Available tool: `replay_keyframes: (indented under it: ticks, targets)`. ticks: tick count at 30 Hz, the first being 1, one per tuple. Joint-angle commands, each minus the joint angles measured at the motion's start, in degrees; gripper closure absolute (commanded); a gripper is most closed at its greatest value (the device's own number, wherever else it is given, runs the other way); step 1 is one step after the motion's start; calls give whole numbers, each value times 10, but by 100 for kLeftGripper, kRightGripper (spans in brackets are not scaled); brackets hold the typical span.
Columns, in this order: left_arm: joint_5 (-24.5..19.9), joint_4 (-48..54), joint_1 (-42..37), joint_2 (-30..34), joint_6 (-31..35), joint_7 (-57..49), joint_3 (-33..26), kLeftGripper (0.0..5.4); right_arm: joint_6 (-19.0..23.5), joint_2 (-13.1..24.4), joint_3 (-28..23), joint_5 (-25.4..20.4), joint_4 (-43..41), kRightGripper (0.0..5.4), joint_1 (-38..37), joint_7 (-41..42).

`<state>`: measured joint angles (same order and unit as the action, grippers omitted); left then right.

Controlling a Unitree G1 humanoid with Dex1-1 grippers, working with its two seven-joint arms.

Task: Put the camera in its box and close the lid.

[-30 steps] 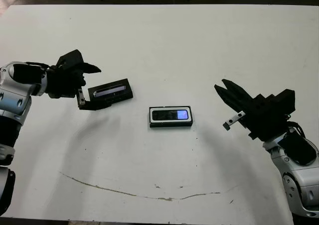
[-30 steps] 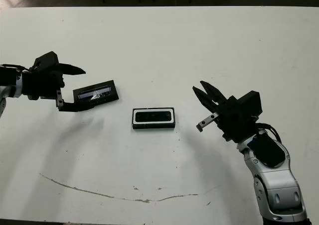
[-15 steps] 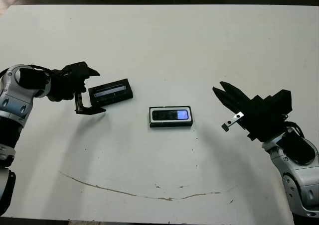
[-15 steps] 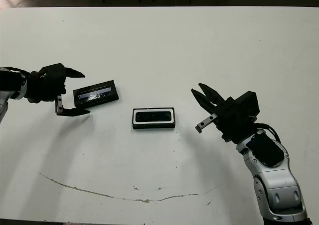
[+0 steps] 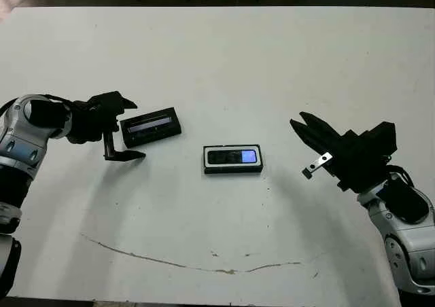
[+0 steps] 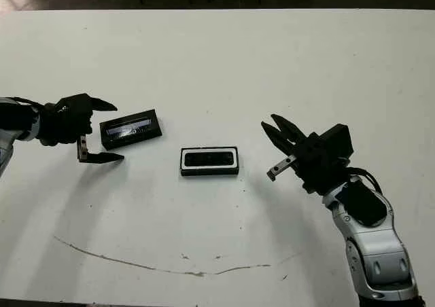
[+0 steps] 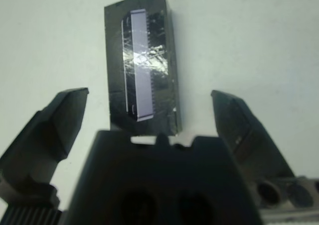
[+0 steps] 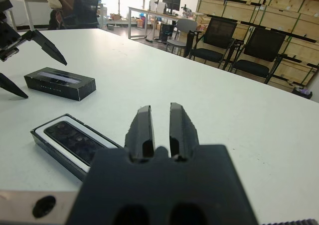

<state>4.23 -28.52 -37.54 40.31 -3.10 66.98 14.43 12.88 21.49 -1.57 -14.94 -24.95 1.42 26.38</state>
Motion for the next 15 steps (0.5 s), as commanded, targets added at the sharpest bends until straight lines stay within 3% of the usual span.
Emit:
replay_keyframes:
  ticks: [1, 6, 15]
  targets:
    - [16, -12, 20, -3, -12, 0, 14, 1, 2, 10, 0, 6, 5, 540, -4, 5]
    - [-13, -20, 29, -13, 28, 11, 2, 39, 9, 11, -1, 2, 4, 540, -4, 3]
    - [-41, -30, 36, -16, 62, 29, -6, 251, 8, 11, 0, 4, 8, 540, -3, 1]
